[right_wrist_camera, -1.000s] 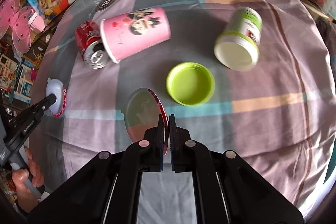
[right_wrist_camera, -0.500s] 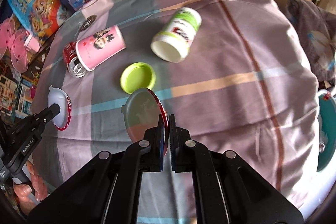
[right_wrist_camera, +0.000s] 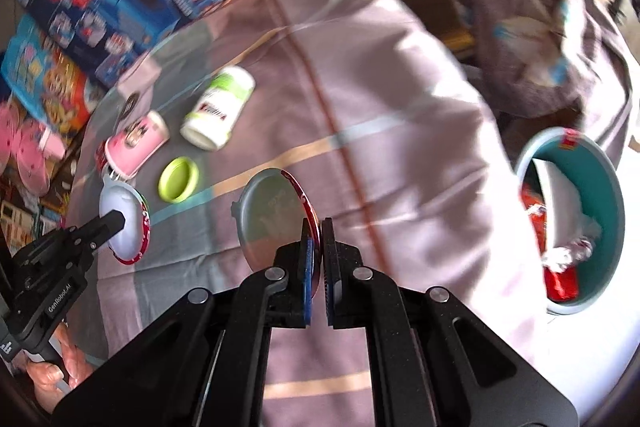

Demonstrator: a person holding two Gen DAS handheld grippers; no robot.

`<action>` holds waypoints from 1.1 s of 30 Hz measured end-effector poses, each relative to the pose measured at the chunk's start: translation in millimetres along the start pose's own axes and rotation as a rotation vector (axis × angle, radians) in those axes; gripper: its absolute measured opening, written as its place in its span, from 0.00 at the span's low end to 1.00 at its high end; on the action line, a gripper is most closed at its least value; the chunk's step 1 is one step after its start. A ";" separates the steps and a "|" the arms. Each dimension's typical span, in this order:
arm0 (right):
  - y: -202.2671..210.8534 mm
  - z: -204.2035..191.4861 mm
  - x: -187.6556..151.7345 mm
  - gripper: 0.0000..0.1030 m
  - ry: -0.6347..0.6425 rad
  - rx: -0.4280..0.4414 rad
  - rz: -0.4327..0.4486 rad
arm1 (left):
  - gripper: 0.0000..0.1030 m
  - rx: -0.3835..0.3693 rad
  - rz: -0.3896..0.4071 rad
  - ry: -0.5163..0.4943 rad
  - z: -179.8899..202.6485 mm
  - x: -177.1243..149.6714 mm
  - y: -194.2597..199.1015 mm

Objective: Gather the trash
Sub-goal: 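Carry the lid and white cup over the teal bucket and release both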

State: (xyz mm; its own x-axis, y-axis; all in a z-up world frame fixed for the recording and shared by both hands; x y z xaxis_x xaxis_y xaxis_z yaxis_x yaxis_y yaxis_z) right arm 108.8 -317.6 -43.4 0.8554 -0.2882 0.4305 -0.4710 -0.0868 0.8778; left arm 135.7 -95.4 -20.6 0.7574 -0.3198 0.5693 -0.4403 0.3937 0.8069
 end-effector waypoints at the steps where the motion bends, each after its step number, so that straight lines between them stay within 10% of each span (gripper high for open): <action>1: 3.6 10.9 -0.2 0.05 -0.019 -0.004 0.007 | 0.04 -0.012 -0.003 -0.020 13.1 4.7 -3.6; 17: 66.2 216.8 -22.2 0.05 -0.342 -0.150 0.119 | 0.04 -0.199 -0.063 -0.314 205.3 42.9 -59.4; 33: 32.1 292.4 -26.0 0.07 -0.459 -0.166 0.033 | 0.04 -0.237 -0.221 -0.397 280.5 54.1 -155.7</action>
State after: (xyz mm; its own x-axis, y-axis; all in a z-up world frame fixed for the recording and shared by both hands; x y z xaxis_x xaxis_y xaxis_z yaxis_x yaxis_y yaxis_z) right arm 8.4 -591.8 -87.7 0.6398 -0.6822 0.3540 -0.4233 0.0717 0.9031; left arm 109.9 -415.7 -71.3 0.5585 -0.7017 0.4423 -0.1343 0.4497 0.8830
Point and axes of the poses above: each gripper's, at about its wrist camera, not at the fingertips, and y roughly against the way its jaws point, z to its right, x to its top, the point moved 1 cm from there along -y, roughly the way its jaws point, and after that the axes turned 8 degrees about -x, right-handed, at the moved point
